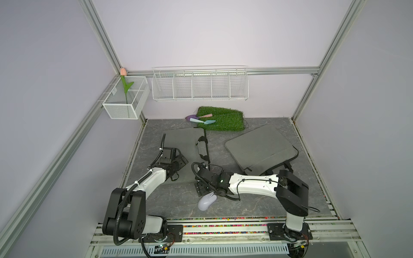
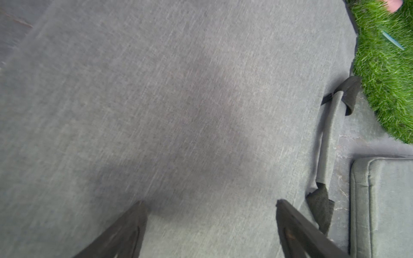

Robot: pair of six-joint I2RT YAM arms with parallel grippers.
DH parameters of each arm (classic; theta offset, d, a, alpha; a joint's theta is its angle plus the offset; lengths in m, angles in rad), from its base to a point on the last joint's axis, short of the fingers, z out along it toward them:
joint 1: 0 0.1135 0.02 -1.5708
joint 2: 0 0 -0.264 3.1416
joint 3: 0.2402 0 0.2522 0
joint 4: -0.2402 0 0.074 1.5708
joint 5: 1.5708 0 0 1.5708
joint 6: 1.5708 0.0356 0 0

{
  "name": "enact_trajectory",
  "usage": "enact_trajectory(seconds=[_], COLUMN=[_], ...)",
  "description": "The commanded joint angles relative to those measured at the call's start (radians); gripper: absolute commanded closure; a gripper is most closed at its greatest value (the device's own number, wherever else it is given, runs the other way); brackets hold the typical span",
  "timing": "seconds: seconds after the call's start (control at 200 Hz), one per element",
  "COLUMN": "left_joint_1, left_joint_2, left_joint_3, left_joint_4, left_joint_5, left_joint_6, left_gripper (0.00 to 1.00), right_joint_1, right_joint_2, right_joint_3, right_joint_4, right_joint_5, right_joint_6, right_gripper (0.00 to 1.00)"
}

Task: Put the mouse into the laptop bag
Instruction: Unzip the zipper on the zippered laptop bag.

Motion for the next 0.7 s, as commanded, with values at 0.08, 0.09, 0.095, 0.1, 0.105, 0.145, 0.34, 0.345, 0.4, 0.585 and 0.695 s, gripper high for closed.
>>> enact_trajectory(seconds=[0.08,0.09,0.095,0.1,0.105,0.145,0.34,0.345,0.4,0.585,0.695], left_joint_1=[0.006,0.006,0.006,0.006,0.006,0.006,0.006,0.006,0.006,0.006,0.006], left_joint_2=[-0.043,-0.046,-0.047,-0.049,-0.049,-0.056,-0.062,-0.062,-0.064,-0.055,-0.056], left_joint_3=[-0.017,-0.018,-0.018,-0.019,-0.019,-0.021,-0.023,-0.024,-0.03,-0.035,-0.034], left_joint_4=[-0.003,-0.003,-0.002,-0.002,-0.003,0.0,0.001,0.002,0.015,0.038,0.048], left_joint_5=[-0.037,-0.037,-0.037,-0.037,-0.038,-0.037,-0.025,-0.026,-0.024,-0.006,0.012], left_joint_6=[0.03,0.031,0.031,0.031,0.032,0.037,0.051,0.051,0.05,0.042,0.041], left_gripper=[0.1,0.1,0.1,0.1,0.1,0.1,0.1,0.1,0.1,0.1,0.1], right_joint_1=[0.01,0.01,0.01,0.01,0.01,0.009,0.008,0.009,0.008,-0.003,-0.005], right_joint_2=[0.099,0.105,0.108,0.11,0.114,0.136,0.226,0.229,0.259,0.306,0.319], right_joint_3=[0.073,0.08,0.085,0.089,0.092,0.123,0.244,0.247,0.281,0.328,0.335], right_joint_4=[-0.078,-0.082,-0.086,-0.089,-0.093,-0.115,-0.198,-0.2,-0.222,-0.276,-0.286], right_joint_5=[0.085,0.089,0.09,0.093,0.096,0.114,0.179,0.179,0.192,0.243,0.252], right_joint_6=[0.075,0.075,0.075,0.075,0.075,0.074,0.08,0.08,0.078,0.104,0.117], right_gripper=[0.25,0.26,0.26,0.26,0.26,0.27,0.31,0.31,0.32,0.44,0.45])
